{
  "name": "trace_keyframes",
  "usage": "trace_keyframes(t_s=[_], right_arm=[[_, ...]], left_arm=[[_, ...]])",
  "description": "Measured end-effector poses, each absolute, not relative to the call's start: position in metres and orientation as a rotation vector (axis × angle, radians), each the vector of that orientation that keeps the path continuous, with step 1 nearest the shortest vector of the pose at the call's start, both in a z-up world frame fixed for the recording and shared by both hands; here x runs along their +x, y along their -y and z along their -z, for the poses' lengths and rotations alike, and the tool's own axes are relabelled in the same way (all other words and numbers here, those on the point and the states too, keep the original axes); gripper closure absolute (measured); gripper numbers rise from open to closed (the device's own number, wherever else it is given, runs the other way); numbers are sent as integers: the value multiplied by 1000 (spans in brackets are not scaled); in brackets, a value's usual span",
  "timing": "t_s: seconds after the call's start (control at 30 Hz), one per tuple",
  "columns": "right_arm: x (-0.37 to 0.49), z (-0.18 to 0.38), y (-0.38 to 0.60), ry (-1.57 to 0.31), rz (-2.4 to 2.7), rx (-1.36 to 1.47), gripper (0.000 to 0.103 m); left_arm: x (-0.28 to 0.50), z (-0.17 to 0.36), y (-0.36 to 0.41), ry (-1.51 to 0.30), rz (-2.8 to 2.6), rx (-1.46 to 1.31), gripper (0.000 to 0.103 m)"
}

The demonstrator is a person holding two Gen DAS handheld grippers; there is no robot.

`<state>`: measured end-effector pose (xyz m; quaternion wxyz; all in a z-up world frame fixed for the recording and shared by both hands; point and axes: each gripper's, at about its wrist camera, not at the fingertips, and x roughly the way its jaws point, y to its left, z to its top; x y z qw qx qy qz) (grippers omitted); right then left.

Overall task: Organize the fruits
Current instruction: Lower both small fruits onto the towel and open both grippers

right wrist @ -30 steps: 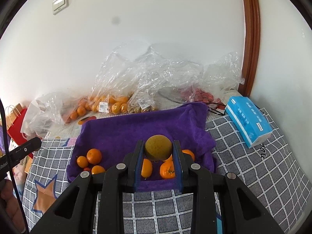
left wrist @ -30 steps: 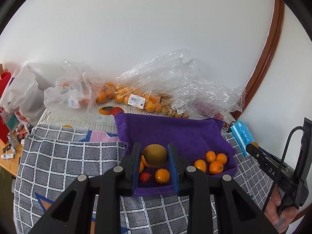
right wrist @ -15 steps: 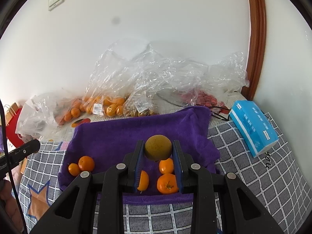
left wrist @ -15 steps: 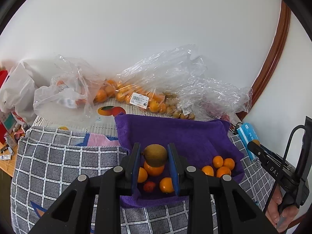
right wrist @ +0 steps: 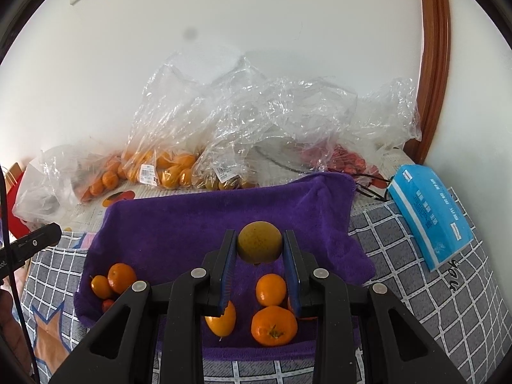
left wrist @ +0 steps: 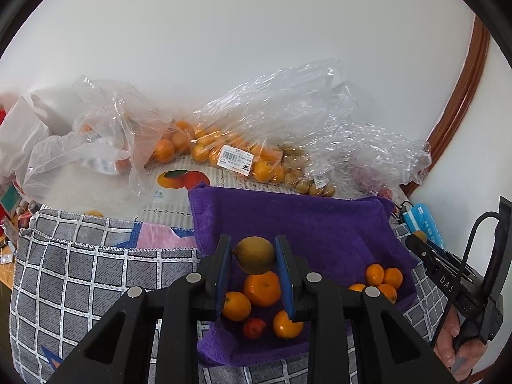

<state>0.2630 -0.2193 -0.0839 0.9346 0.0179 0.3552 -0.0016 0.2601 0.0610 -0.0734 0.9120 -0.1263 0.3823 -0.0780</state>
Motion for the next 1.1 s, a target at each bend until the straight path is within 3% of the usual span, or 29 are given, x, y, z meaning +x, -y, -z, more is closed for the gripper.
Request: trace_keyframes(t_s=[0.33,1.1], right_arm=[[287,103,233,-757,12,53,74],[320,168,230,-883,-26,66,74]], left_arm=[[279,91,-83,-806,121,-302,77],[321,131,-30,-922,172,-228,77]])
